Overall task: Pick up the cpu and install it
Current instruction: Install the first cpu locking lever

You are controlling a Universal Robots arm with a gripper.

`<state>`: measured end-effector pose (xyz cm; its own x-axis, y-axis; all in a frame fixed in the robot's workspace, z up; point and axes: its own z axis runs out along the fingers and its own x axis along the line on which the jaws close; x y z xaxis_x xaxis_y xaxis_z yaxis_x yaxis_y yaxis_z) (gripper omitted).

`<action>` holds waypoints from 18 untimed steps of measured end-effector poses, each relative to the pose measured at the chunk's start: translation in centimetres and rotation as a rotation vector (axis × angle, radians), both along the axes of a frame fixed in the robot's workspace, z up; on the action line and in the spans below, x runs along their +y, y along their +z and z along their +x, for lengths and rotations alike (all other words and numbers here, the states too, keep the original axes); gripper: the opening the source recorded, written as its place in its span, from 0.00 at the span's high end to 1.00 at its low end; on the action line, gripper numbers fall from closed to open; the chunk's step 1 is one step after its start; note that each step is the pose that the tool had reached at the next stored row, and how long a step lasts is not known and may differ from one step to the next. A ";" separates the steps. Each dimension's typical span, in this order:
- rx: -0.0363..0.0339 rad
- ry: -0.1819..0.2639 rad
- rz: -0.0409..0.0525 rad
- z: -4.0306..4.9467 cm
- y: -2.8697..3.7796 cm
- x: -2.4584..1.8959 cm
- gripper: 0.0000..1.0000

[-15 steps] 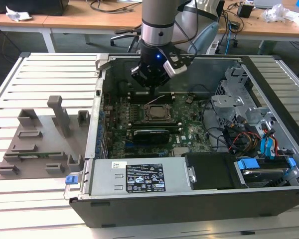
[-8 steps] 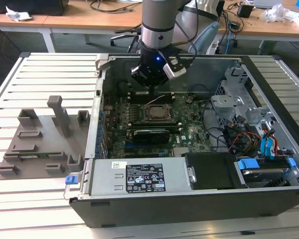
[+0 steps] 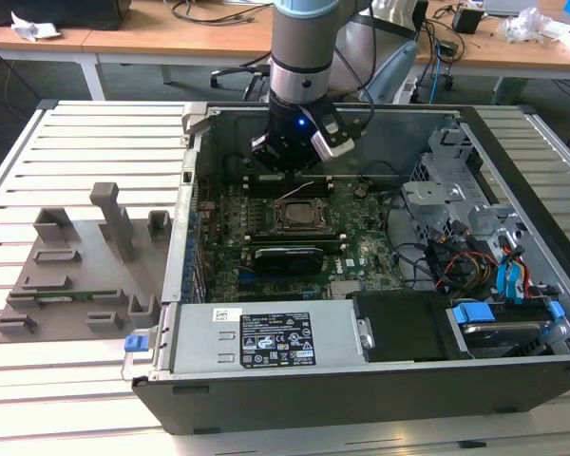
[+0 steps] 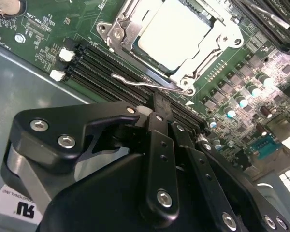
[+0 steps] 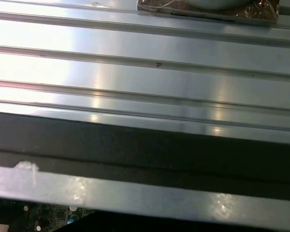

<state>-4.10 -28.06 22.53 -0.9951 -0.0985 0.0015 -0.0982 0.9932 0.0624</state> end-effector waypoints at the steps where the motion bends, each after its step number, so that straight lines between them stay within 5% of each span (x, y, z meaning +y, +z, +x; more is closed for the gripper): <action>1: 0.0000 0.000 -0.0003 0.04 -0.01 -0.02 0.89; 18: 0.0040 0.000 -0.0124 1.23 -0.85 -0.43 0.89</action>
